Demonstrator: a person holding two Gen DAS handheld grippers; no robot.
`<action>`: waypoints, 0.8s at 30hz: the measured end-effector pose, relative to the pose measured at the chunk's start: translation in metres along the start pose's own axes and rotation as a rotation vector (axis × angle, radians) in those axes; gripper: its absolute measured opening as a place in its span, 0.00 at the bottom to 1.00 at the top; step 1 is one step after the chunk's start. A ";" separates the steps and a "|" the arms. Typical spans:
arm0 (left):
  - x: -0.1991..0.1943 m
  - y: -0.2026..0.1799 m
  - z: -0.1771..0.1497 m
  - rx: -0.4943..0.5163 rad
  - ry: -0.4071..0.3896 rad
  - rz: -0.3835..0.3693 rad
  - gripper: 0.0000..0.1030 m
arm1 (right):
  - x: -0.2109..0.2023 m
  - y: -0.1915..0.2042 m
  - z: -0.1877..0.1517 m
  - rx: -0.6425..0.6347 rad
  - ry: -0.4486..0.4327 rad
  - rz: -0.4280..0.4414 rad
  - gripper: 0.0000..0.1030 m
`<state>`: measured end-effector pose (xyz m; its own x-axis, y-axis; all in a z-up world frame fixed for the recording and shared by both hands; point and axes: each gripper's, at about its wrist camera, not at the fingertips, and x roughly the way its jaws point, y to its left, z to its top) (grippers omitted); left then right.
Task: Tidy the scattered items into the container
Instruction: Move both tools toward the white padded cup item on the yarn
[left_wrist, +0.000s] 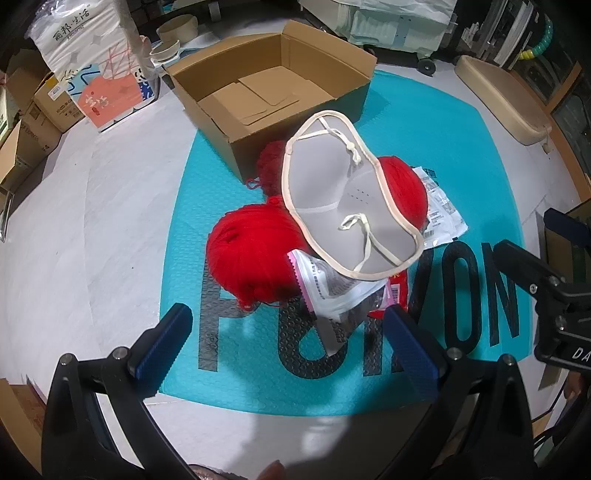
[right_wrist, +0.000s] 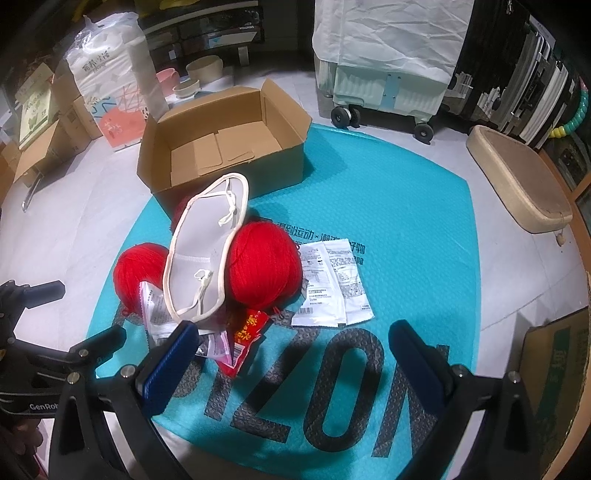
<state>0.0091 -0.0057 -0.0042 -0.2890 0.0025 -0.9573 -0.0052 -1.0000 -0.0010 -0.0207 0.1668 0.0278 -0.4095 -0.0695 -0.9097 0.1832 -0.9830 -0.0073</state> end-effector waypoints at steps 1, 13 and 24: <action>0.000 0.000 0.000 0.001 0.003 -0.003 1.00 | 0.000 0.000 0.000 0.000 0.001 0.000 1.00; 0.001 -0.003 -0.001 0.005 0.007 -0.004 1.00 | 0.001 -0.001 -0.003 0.004 0.005 -0.002 1.00; 0.001 -0.003 -0.002 0.015 0.012 0.007 1.00 | 0.001 -0.003 -0.004 0.008 0.014 -0.001 1.00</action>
<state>0.0101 -0.0026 -0.0061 -0.2777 -0.0044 -0.9607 -0.0174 -0.9998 0.0096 -0.0182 0.1701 0.0256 -0.3974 -0.0665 -0.9152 0.1756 -0.9844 -0.0048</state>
